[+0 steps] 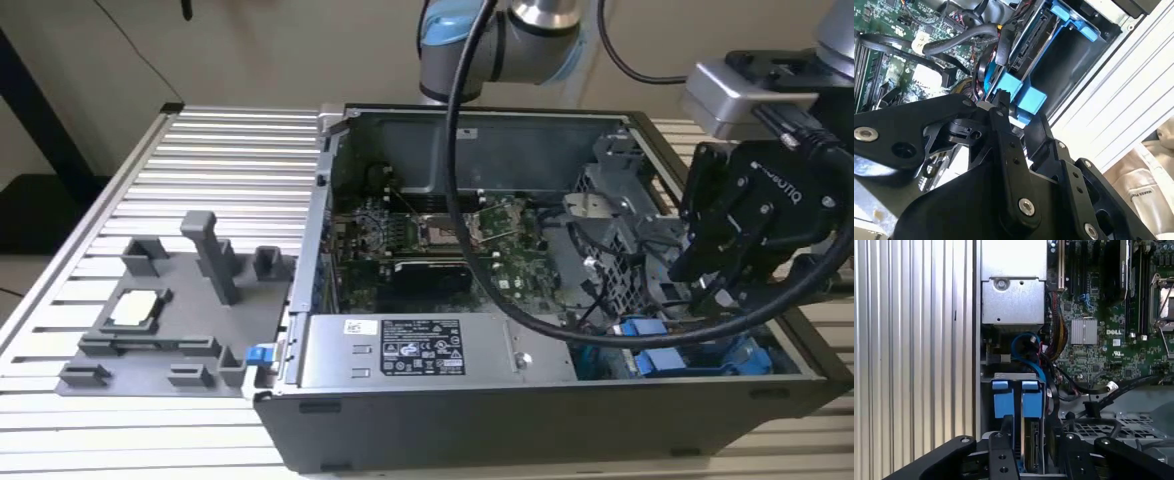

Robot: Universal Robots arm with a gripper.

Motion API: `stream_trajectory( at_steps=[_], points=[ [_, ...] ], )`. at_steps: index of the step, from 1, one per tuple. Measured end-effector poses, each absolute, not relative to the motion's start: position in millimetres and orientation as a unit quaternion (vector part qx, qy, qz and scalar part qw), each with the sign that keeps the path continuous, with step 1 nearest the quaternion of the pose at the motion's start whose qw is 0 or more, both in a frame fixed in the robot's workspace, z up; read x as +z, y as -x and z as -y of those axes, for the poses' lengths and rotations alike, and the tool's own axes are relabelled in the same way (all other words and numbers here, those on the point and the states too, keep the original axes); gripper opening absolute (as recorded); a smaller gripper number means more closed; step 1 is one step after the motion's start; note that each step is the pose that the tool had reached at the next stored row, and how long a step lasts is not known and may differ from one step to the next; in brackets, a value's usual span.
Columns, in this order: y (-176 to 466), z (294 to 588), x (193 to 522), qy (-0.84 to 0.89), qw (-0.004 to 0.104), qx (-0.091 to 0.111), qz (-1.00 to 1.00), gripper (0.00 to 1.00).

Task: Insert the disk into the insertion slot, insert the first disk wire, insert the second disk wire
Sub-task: 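Insert the disk into the insertion slot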

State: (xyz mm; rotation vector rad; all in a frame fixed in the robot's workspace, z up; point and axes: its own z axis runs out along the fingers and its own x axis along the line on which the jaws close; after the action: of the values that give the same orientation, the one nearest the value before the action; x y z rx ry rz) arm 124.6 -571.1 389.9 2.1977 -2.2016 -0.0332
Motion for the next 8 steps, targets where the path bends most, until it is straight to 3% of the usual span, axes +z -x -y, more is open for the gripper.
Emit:
stream_trajectory(
  at_steps=[4, 8],
  points=[
    [-124.3, 569.3, 397.3, -0.706, 0.013, -0.008, 0.708, 0.41],
    [-121.9, 569.2, 397.5, -0.706, -0.014, 0.014, 0.708, 0.41]
  ],
)
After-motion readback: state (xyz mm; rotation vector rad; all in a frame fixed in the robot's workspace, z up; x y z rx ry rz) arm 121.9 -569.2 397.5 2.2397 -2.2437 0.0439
